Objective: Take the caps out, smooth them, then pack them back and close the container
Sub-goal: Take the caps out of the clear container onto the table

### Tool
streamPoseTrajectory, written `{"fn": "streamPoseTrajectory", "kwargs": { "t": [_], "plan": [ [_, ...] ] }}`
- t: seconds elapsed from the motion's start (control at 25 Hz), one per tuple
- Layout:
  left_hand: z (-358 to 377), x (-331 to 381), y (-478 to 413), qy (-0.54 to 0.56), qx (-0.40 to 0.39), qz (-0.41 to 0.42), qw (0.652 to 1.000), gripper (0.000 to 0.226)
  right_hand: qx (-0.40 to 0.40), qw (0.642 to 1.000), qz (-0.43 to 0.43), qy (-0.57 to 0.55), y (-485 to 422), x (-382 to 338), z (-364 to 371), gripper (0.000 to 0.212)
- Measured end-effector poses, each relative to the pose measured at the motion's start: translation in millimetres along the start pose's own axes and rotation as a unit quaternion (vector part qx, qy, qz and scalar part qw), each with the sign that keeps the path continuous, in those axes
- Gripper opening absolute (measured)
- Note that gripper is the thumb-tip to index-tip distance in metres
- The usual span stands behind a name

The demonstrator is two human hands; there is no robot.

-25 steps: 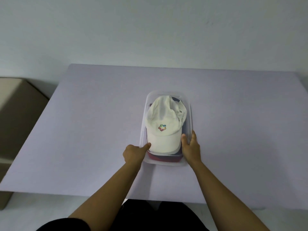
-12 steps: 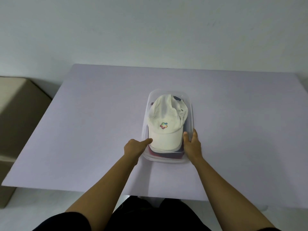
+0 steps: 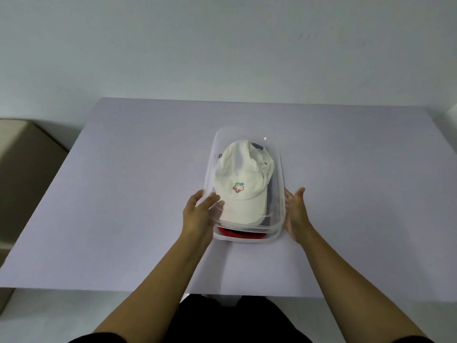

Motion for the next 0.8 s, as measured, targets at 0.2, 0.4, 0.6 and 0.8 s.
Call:
{"fn": "streamPoseTrajectory", "kwargs": {
  "t": [0.2, 0.4, 0.6, 0.8],
  "plan": [
    [-65.1, 61.4, -31.8, 0.036, 0.038, 0.084, 0.995, 0.025, 0.020, 0.979, -0.055, 0.195, 6.0, 13.7, 15.0, 0.056],
    [-154.5, 86.8, -53.4, 0.021, 0.083, 0.084, 0.993, 0.035, 0.080, 0.957, -0.060, 0.271, 6.4, 20.5, 23.8, 0.053],
    [-168.6, 52.2, -65.0, -0.008, 0.090, 0.015, 0.996, 0.034, 0.102, 0.946, -0.061, 0.300, 1.8, 23.2, 22.0, 0.052],
    [-177.2, 38.6, -66.1, -0.376, 0.096, -0.001, 0.921, 0.053, 0.105, 0.940, -0.060, 0.320, -0.6, 24.3, 23.1, 0.052]
  ]
}}
Point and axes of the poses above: each hand's wrist, its own y-axis away from the middle knuckle, its own z-axis out of the palm, x = y × z, the point moved 1 cm from there along -y, towards the middle knuckle, and after that the axes turned 9 degrees about -x, right-handed, at the moved point
